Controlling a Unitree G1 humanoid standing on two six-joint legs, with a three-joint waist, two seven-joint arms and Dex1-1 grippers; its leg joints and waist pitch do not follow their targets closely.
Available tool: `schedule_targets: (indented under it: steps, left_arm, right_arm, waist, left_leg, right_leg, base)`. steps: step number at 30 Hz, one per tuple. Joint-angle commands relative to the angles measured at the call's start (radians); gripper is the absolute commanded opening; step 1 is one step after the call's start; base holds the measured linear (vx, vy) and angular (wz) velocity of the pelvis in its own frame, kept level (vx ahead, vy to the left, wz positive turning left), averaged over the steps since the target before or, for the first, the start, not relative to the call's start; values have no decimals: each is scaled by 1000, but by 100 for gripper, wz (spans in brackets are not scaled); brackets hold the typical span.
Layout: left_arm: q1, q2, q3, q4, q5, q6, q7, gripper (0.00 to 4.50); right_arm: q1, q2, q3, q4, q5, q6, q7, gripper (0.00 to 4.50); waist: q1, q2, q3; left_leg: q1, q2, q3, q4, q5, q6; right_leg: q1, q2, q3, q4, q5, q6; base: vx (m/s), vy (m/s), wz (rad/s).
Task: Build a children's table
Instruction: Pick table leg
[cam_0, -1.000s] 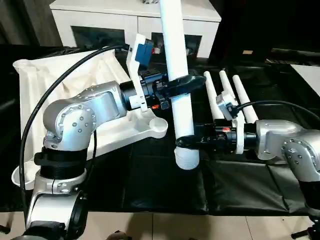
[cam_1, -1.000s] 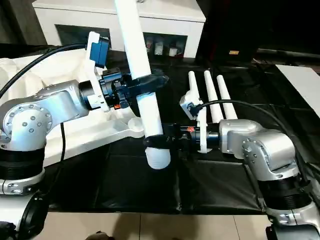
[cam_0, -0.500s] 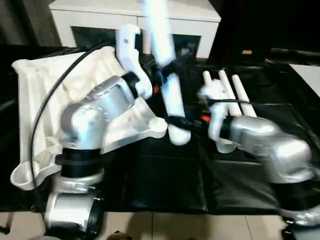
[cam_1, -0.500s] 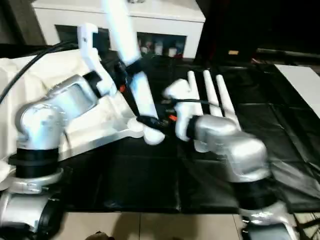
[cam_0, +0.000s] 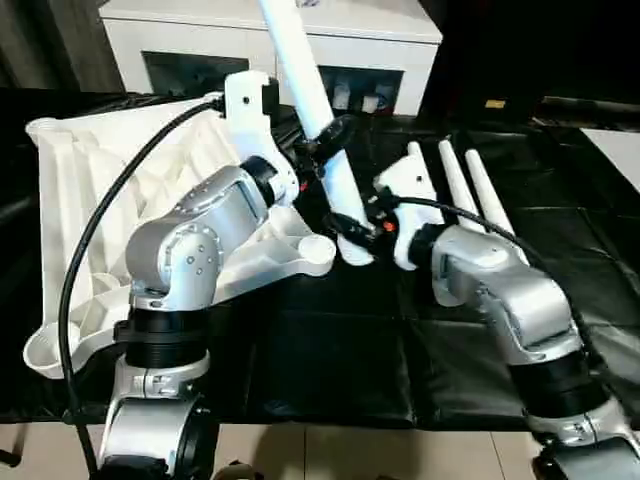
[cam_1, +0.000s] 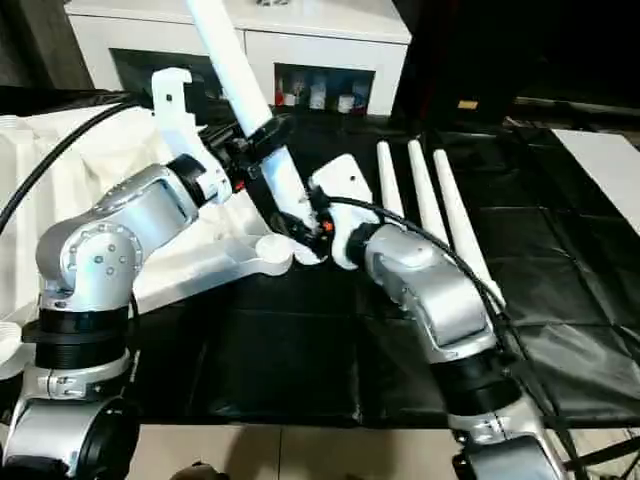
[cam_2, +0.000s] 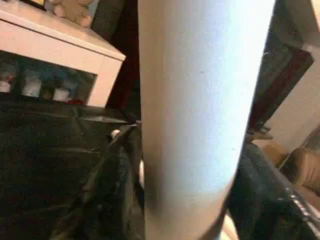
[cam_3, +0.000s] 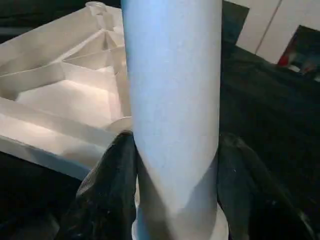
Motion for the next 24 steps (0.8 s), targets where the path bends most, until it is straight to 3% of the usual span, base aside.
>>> schedule_targets:
  steps: [1, 2, 3, 5, 10, 11, 12, 13, 16, 17, 18, 21, 22, 23, 24]
  left_arm:
    - [0, -3, 9, -15, 1, -6, 3, 243]
    - [-2, -5, 11, -13, 1, -8, 4, 220]
    - [-5, -4, 12, -11, 0, -9, 3, 217]
    - [-10, -5, 20, -6, -8, -9, 6, 197]
    - [-17, 6, 20, -12, -32, 14, -27, 184]
    - [-19, 17, 14, -13, -34, 26, -40, 182]
    - [-21, 30, 4, -13, -33, 39, -54, 182]
    - [-20, 51, -18, -19, -30, 50, -83, 182]
    - [-22, 102, -66, -37, -30, 84, -152, 182]
    - [-27, 120, -85, -50, -51, 112, -192, 182]
    - [-31, 129, -91, -55, -58, 121, -206, 182]
    - [-49, 148, -105, -62, -66, 129, -235, 182]
    - [-52, 150, -107, -62, -66, 128, -236, 181]
    - [-56, 150, -105, -63, -74, 131, -244, 181]
    - [-59, 151, -105, -64, -79, 133, -251, 181]
  right_arm:
    - [-14, -4, -4, -3, -9, -22, 9, 187]
    - [-14, -7, 2, -3, -16, -27, 14, 187]
    - [-14, -7, 5, -2, -19, -30, 17, 187]
    - [-16, -8, 9, 1, -23, -38, 20, 187]
    - [-12, -11, 10, -16, -4, -55, 63, 187]
    - [-11, 6, -20, -22, 35, -40, 78, 187]
    - [-13, 24, -57, -26, 80, -12, 86, 222]
    - [-14, 17, -70, -33, 105, 4, 107, 243]
    - [-24, -19, -97, -41, 153, 51, 159, 267]
    - [-29, -55, -114, -39, 184, 75, 208, 279]
    - [-33, -73, -123, -37, 203, 96, 235, 290]
    - [-38, -141, -147, -41, 265, 146, 331, 309]
    - [-38, -153, -148, -42, 275, 153, 352, 320]
    - [-36, -165, -148, -45, 282, 163, 372, 329]
    - [-34, -175, -147, -47, 286, 171, 387, 338]
  waist:
    - [-3, 4, -73]
    - [-3, 3, -73]
    - [-2, 13, -73]
    - [-3, 6, -74]
    - [-4, 8, -73]
    - [-4, 11, -73]
    - [-4, 4, -74]
    - [-3, 4, -74]
    - [-2, 12, -73]
    - [-1, 8, -73]
    - [1, 10, -72]
    - [4, 2, -72]
    - [6, 4, -73]
    - [3, -3, -73]
    - [4, -1, -73]
  left_leg:
    - [9, 45, -16, -71, -57, -22]
    - [10, 45, -16, -71, -61, -20]
    - [11, 45, -17, -70, -62, -22]
    - [10, 45, -17, -71, -63, -22]
    - [11, 46, -16, -71, -73, -23]
    - [12, 46, -17, -71, -74, -23]
    - [12, 46, -16, -71, -78, -17]
    - [12, 46, -16, -72, -75, -14]
    - [15, 47, -17, -72, -74, -10]
    - [17, 47, -16, -72, -69, -7]
    - [18, 48, -16, -72, -68, -7]
    - [12, 47, -14, -71, -54, -4]
    - [12, 47, -15, -69, -52, 0]
    - [10, 45, -13, -68, -50, 6]
    - [9, 45, -13, -67, -49, 8]
  right_leg:
    - [61, -73, 52, -68, -15, -187]
    - [61, -74, 52, -68, -18, -186]
    - [60, -74, 52, -67, -18, -187]
    - [62, -73, 52, -68, -13, -189]
    - [60, -73, 52, -69, -14, -195]
    - [61, -74, 52, -68, -13, -196]
    - [61, -74, 52, -69, -14, -196]
    - [61, -73, 52, -67, -13, -198]
    - [58, -71, 51, -66, -19, -191]
    - [58, -71, 50, -63, -15, -196]
    - [57, -71, 50, -64, -15, -198]
    - [63, -75, 51, -64, -9, -210]
    - [64, -76, 52, -65, -8, -213]
    - [65, -75, 52, -66, -10, -215]
    - [65, -77, 52, -68, -23, -217]
  base:
    - [0, 0, 0]
    - [0, 0, 0]
    - [0, 0, 0]
    - [0, 0, 0]
    - [0, 0, 0]
    - [0, 0, 0]
    - [0, 0, 0]
    - [0, 0, 0]
    - [0, 0, 0]
    - [0, 0, 0]
    - [0, 0, 0]
    - [0, 0, 0]
    - [0, 0, 0]
    - [0, 0, 0]
    - [0, 0, 0]
